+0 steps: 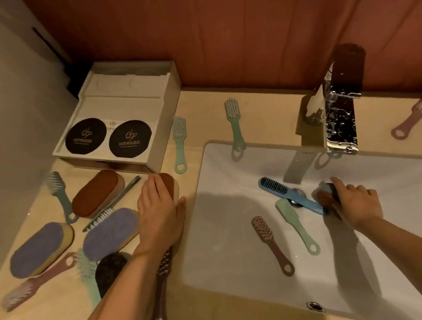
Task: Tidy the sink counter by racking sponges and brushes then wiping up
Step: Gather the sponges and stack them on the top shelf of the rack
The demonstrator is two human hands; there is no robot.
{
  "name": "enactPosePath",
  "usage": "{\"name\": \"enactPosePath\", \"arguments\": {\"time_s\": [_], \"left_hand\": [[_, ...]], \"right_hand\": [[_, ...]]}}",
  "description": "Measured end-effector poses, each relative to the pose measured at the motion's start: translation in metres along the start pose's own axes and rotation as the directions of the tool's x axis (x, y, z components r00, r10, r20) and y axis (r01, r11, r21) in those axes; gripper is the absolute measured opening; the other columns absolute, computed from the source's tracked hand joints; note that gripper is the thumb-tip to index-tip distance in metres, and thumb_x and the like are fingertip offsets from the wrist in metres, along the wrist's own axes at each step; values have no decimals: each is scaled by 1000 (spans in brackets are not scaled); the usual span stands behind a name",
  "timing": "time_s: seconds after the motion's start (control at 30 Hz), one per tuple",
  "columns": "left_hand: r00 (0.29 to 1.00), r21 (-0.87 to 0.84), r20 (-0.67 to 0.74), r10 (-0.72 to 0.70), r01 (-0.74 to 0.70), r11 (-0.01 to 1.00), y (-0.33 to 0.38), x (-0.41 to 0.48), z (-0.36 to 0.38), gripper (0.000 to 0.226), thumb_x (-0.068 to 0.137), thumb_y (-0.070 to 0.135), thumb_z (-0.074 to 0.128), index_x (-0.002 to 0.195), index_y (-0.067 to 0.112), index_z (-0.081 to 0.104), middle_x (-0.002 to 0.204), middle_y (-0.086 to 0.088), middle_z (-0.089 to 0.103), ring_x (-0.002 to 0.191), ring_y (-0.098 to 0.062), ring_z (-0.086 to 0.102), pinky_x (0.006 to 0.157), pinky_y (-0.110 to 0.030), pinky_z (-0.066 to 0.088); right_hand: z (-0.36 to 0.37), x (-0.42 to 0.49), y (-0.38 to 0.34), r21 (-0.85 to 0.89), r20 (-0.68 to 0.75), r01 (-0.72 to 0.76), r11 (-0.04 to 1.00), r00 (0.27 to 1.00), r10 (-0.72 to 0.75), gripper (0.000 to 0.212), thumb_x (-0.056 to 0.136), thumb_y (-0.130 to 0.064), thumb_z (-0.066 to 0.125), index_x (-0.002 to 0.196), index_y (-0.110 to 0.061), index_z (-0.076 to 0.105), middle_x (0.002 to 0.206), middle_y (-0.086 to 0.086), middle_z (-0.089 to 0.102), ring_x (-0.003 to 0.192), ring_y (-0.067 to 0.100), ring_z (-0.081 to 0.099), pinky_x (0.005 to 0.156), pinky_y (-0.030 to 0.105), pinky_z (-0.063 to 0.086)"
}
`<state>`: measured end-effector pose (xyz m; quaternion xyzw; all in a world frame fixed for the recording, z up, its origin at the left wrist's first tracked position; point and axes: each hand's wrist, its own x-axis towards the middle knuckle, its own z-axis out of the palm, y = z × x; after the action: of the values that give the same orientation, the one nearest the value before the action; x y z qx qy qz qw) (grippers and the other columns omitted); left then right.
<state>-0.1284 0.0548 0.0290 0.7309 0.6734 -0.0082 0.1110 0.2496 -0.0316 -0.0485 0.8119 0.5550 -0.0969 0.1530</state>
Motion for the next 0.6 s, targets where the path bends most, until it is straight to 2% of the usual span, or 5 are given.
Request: {"name": "enactPosePath", "arguments": {"time_s": [0.1, 0.2, 0.27, 0.43, 0.6], "left_hand": [[1000, 1, 9, -4, 4, 1000, 1, 1, -2, 72, 97, 40, 34, 146, -2, 2, 155, -20, 9, 144, -32, 9, 117, -42, 9], [999, -45, 30, -26, 27, 999, 3, -1, -5, 70, 97, 39, 32, 147, 1, 1, 156, -17, 6, 144, -30, 6, 117, -40, 7], [999, -65, 43, -27, 29, 997, 3, -1, -8, 67, 98, 38, 30, 147, 3, 2, 157, -15, 6, 144, -29, 6, 117, -40, 8], [990, -215, 82, -114, 129, 968, 3, 2, -19, 57, 99, 33, 31, 148, 11, 11, 155, -17, 10, 143, -34, 10, 116, -45, 12], [967, -426, 93, -239, 255, 868, 6, -1, -29, 72, 89, 22, 58, 144, 10, 14, 142, -22, 35, 131, -41, 33, 107, -51, 30]], "right_hand": [[-8, -17, -6, 344, -53, 17, 939, 999, 2, 50, 87, -24, 60, 130, -12, 36, 105, 19, 65, 93, 38, 58, 76, 40, 41], [-26, -37, -16, 728, 1, -18, 685, 1000, 25, 43, 85, -16, 65, 120, -10, 41, 98, 17, 62, 83, 34, 57, 70, 36, 45], [-36, -49, -20, 871, 47, -68, 486, 997, 54, 35, 86, -14, 63, 116, -13, 46, 98, 13, 59, 87, 30, 55, 72, 32, 44], [-50, -73, -32, 982, 154, -164, 98, 983, 104, 19, 89, -7, 57, 106, -15, 55, 100, 14, 60, 89, 26, 59, 67, 28, 49], [-62, -90, -41, 883, 349, -333, -329, 937, -11, 24, 95, -6, 45, 116, -13, 55, 97, 13, 64, 85, 26, 63, 59, 26, 56]]}}
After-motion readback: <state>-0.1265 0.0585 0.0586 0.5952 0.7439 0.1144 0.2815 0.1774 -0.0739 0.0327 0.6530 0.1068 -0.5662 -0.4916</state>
